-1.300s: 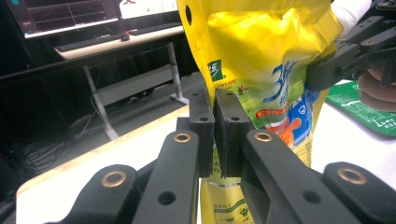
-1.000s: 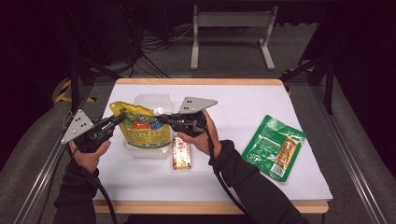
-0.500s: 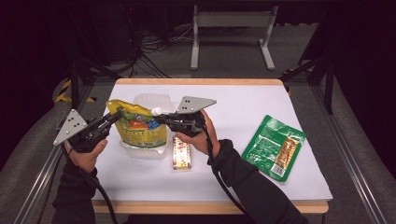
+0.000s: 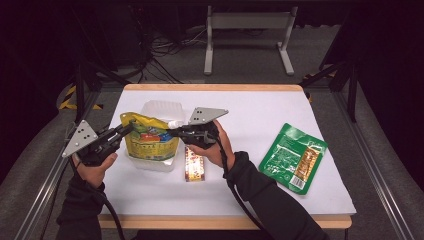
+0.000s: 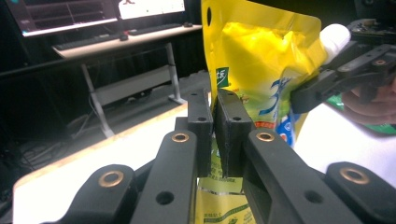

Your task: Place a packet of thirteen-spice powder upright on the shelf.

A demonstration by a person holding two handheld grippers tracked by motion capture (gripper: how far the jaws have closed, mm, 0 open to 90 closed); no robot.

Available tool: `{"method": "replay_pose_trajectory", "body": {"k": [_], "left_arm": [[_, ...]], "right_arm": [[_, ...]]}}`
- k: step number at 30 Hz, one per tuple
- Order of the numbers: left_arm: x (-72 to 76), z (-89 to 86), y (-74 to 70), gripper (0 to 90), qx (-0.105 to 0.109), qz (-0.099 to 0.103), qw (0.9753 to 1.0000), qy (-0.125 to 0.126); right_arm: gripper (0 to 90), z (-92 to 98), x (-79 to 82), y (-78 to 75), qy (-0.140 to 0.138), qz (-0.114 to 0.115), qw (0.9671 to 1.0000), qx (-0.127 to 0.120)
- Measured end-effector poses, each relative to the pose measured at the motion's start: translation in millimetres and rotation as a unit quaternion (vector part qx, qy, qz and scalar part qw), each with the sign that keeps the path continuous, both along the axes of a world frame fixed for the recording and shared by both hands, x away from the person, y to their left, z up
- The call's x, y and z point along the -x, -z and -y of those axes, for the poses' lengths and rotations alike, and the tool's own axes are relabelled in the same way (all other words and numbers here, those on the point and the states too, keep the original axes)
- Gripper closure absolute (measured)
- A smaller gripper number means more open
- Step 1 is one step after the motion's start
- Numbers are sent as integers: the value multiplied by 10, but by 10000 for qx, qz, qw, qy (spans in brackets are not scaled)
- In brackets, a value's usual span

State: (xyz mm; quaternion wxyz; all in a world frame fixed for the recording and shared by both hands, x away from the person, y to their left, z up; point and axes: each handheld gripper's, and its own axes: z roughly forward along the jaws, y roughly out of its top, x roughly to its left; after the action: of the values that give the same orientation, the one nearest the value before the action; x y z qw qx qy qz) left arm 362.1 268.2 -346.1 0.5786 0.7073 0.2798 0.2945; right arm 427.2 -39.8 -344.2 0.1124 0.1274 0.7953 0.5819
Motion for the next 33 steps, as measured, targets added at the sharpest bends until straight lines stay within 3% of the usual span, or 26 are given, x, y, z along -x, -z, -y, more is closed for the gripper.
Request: {"method": "replay_pose_trajectory", "body": {"k": [6, 15, 22, 33], "left_arm": [[52, -13, 77, 855, -205, -146, 9997, -29], [87, -5, 110, 866, -88, -287, 9995, 43], [87, 26, 111, 854, -140, -259, 9996, 55], [144, 92, 56, 717, -236, -88, 9997, -28]], "right_arm": [[870, -46, 3, 35, 78, 72, 9996, 246], [855, -62, -54, 18, 164, 97, 9992, 346], [835, -21, -59, 21, 213, 87, 9991, 351], [769, 72, -27, 51, 303, -22, 9991, 310]]}}
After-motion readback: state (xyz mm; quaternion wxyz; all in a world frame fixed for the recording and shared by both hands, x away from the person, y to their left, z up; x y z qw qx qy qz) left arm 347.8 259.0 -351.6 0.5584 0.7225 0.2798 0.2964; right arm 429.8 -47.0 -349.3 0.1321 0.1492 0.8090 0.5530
